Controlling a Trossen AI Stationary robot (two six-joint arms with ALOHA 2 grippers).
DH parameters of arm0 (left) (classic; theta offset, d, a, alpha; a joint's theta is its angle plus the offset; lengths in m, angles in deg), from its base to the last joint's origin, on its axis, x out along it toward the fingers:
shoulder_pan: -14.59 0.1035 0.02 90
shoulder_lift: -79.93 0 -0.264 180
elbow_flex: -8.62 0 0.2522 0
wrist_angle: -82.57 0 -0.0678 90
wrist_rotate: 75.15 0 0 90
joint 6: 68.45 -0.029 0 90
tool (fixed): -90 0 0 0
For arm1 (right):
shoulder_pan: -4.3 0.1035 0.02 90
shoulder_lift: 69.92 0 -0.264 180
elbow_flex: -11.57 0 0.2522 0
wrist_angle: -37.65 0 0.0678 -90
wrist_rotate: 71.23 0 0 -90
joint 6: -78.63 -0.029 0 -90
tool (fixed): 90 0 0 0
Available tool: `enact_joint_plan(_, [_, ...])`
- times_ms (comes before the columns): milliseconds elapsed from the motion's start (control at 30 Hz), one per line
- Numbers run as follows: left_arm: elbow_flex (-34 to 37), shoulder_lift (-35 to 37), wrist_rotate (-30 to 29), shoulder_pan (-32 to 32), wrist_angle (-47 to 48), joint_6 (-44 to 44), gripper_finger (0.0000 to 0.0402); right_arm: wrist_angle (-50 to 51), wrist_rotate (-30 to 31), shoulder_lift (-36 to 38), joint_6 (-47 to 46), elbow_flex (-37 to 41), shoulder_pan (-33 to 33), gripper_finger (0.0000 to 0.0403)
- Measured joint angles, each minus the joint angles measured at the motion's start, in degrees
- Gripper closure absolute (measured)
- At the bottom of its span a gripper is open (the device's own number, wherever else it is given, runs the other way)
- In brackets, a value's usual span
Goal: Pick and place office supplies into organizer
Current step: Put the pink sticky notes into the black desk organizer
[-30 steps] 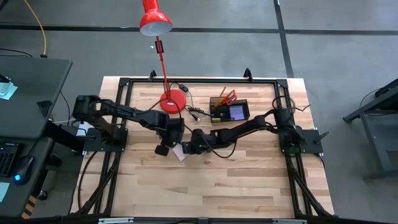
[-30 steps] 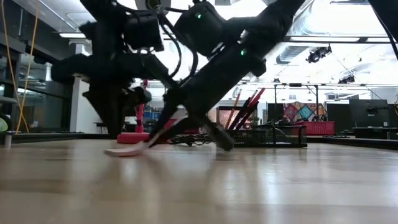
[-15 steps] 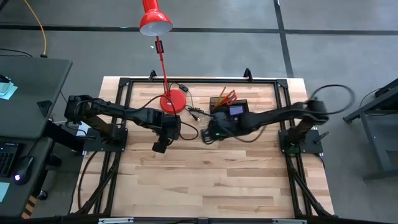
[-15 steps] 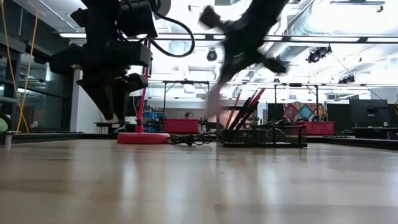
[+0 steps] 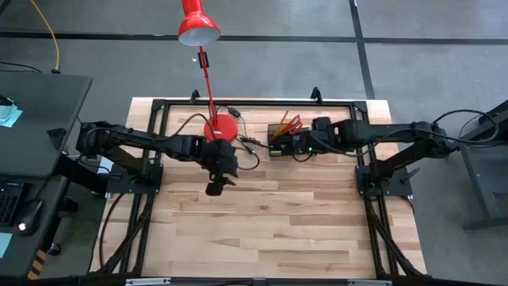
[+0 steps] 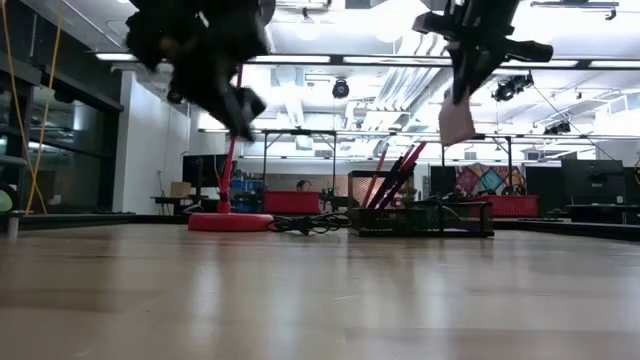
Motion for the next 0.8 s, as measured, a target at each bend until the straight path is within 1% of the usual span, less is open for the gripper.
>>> enact_joint_plan(67, [0.11, 1.84, 2.05, 0.48, -3.0, 2.11, 0.0268, 0.51, -0.18, 1.2, 1.69, 1.02, -1.72, 0.0403])
enact_joint_plan(133, [0.13, 3.74, 3.03, 1.16, -5.48, 2.79, 0.0268, 0.18, -1.71, 3.02, 3.85, 3.02, -3.79, 0.0403])
enact_joint_plan(233, [0.13, 6.54, 3.55, 2.98, -5.84, 3.34, 0.0268, -2.49, -3.01, 7.39, 5.61, 7.78, -6.15, 0.0403])
enact_joint_plan(333, [0.13, 9.45, 5.47, 5.36, -6.07, 2.24, 0.0268, -8.69, -3.75, 13.27, 6.74, 13.59, -8.71, 0.0403])
enact_joint_plan(433, [0.52, 12.08, 8.09, 7.82, -8.02, 2.25, 0.0268, -15.67, -6.17, 19.19, 7.91, 20.05, -11.64, 0.0403])
enact_joint_plan(500, [2.7, 13.96, 11.49, 9.43, -14.26, 3.54, 0.0268, -21.93, -8.31, 22.51, 8.35, 24.25, -13.56, 0.0403])
enact_joint_plan(600, [8.87, 17.12, 14.65, 11.82, -25.77, 8.67, 0.0268, -28.78, -11.71, 25.27, 8.45, 29.56, -16.13, 0.0403])
enact_joint_plan(700, [16.54, 20.4, 17.42, 13.82, -39.13, 14.58, 0.0268, -33.43, -13.28, 26.03, 8.25, 32.56, -17.82, 0.0403])
enact_joint_plan(800, [25.03, 23.4, 19.33, 16.02, -55.83, 23.03, 0.0268, -34.66, -14.51, 25.33, 8.72, 33.55, -20.14, 0.0403])
